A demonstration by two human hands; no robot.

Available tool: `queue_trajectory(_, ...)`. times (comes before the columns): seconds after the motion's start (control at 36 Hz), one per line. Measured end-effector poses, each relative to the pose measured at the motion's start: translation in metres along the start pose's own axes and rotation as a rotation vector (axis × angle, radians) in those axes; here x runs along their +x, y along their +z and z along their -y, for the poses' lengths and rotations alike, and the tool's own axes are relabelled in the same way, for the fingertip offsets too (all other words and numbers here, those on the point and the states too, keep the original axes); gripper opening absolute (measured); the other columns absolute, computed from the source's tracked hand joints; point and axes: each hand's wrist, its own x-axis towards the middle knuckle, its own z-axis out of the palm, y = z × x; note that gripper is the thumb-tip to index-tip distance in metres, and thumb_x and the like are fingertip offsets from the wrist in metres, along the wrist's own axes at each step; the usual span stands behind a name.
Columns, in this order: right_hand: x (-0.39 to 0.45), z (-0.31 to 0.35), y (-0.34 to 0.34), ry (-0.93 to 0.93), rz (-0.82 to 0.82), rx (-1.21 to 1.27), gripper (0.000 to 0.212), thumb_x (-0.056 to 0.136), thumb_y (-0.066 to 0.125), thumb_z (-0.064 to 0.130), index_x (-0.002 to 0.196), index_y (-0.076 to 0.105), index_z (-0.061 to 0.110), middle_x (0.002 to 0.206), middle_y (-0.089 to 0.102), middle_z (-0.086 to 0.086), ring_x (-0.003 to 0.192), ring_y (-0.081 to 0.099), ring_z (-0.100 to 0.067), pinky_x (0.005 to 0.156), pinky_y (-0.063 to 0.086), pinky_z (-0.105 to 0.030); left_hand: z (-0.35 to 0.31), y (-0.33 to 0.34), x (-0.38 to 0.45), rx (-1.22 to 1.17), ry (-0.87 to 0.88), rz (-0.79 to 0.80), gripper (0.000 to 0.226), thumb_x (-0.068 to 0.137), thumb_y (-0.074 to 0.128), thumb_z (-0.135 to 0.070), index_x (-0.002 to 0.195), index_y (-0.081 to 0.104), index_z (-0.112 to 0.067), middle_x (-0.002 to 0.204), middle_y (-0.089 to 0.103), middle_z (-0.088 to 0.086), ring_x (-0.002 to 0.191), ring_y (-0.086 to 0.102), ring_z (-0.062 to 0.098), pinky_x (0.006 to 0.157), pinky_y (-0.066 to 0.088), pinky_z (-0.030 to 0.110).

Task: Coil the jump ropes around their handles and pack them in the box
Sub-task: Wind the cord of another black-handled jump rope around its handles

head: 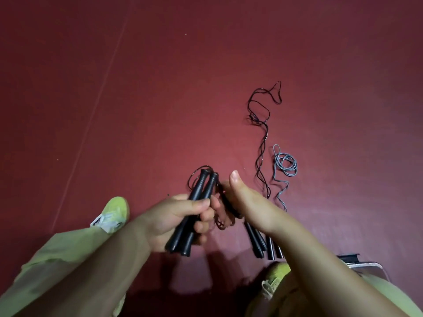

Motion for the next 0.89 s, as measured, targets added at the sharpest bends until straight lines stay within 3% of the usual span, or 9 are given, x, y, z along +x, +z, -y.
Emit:
queue_trajectory(0.17, 0.004, -0.005, -0.006, 0.027, -0.006, -0.165, 0.093, 0.079, 0.003, 0.077, 0.064, 0.058, 0.004, 0.065, 0.057, -0.014, 0.064, 0.053, -0.018, 0.074, 0.044, -0.034, -0.004, -0.014, 0.014, -0.157, 0.04, 0.032, 0.059, 0.044, 0.095, -0.022, 0.083, 0.052, -0.015, 0.061, 0.046, -0.004, 0.04, 0.042, 0.005, 0.041, 0.046, 0.024)
queue_trajectory(0.22, 0.002, -0.008, -0.01, 0.03, 0.002, -0.138, 0.088, 0.077, 0.006, 0.077, 0.069, 0.062, 0.009, 0.062, 0.057, -0.014, 0.061, 0.053, -0.02, 0.072, 0.045, -0.038, -0.005, -0.018, 0.02, -0.171, 0.051, 0.038, 0.061, 0.044, 0.095, -0.03, 0.077, 0.045, -0.018, 0.057, 0.042, -0.006, 0.037, 0.039, 0.004, 0.039, 0.044, 0.022)
queue_trajectory(0.31, -0.002, -0.01, -0.017, 0.025, 0.01, -0.13, 0.1, 0.076, 0.01, 0.079, 0.082, 0.061, -0.007, 0.062, 0.053, -0.023, 0.055, 0.051, -0.029, 0.063, 0.044, -0.039, -0.004, -0.024, 0.025, -0.233, 0.12, 0.008, 0.051, 0.042, 0.096, -0.03, 0.071, 0.057, -0.017, 0.055, 0.039, -0.006, 0.036, 0.037, 0.004, 0.038, 0.042, 0.021)
queue_trajectory(0.42, -0.003, -0.009, -0.015, 0.02, 0.032, -0.129, 0.084, 0.086, 0.017, 0.066, 0.083, 0.064, -0.003, 0.058, 0.052, 0.002, 0.051, 0.045, -0.001, 0.056, 0.035, -0.016, 0.0, -0.028, 0.036, -0.303, 0.211, -0.089, 0.062, 0.036, 0.097, -0.026, 0.091, 0.072, -0.011, 0.055, 0.039, -0.005, 0.038, 0.036, 0.004, 0.035, 0.037, 0.017)
queue_trajectory(0.53, -0.001, -0.011, -0.014, 0.01, 0.045, -0.189, 0.088, 0.081, 0.017, 0.071, 0.088, 0.066, -0.001, 0.062, 0.05, 0.001, 0.053, 0.042, -0.003, 0.055, 0.034, -0.019, 0.005, -0.03, 0.04, -0.171, 0.2, -0.195, 0.059, 0.063, 0.078, -0.014, 0.119, 0.059, -0.011, 0.056, 0.04, -0.004, 0.04, 0.034, 0.004, 0.036, 0.031, 0.015)
queue_trajectory(0.61, -0.002, -0.007, -0.014, 0.054, 0.088, -0.231, 0.077, 0.084, 0.023, 0.069, 0.091, 0.069, 0.007, 0.061, 0.051, 0.005, 0.057, 0.047, -0.003, 0.062, 0.039, -0.026, 0.006, -0.029, 0.039, 0.038, 0.177, -0.247, 0.046, 0.071, 0.062, -0.01, 0.117, 0.061, -0.015, 0.057, 0.04, -0.003, 0.043, 0.034, 0.005, 0.038, 0.029, 0.017)
queue_trajectory(0.69, -0.006, -0.002, -0.012, 0.077, 0.131, -0.254, 0.054, 0.098, 0.032, 0.056, 0.082, 0.069, 0.02, 0.055, 0.053, 0.013, 0.055, 0.049, 0.002, 0.058, 0.038, -0.016, 0.011, -0.03, 0.04, 0.23, 0.142, -0.274, 0.04, 0.081, 0.061, 0.006, 0.114, 0.063, -0.016, 0.062, 0.039, 0.0, 0.044, 0.035, 0.007, 0.039, 0.029, 0.019)
queue_trajectory(0.78, -0.009, 0.002, -0.013, 0.089, 0.189, -0.278, 0.05, 0.1, 0.032, 0.049, 0.066, 0.059, 0.025, 0.046, 0.051, 0.022, 0.05, 0.049, 0.005, 0.055, 0.032, -0.014, 0.015, -0.027, 0.039, 0.267, 0.092, -0.236, 0.043, 0.075, 0.067, 0.001, 0.112, 0.066, -0.02, 0.059, 0.041, -0.003, 0.044, 0.035, 0.007, 0.039, 0.03, 0.02)
queue_trajectory(0.89, -0.011, 0.003, -0.009, 0.069, 0.216, -0.286, 0.06, 0.096, 0.032, 0.058, 0.078, 0.069, 0.014, 0.05, 0.052, 0.009, 0.05, 0.047, -0.001, 0.059, 0.039, -0.024, 0.018, -0.026, 0.04, 0.261, 0.075, -0.161, 0.05, 0.061, 0.072, -0.008, 0.109, 0.068, -0.024, 0.059, 0.044, -0.005, 0.045, 0.036, 0.007, 0.04, 0.03, 0.02)
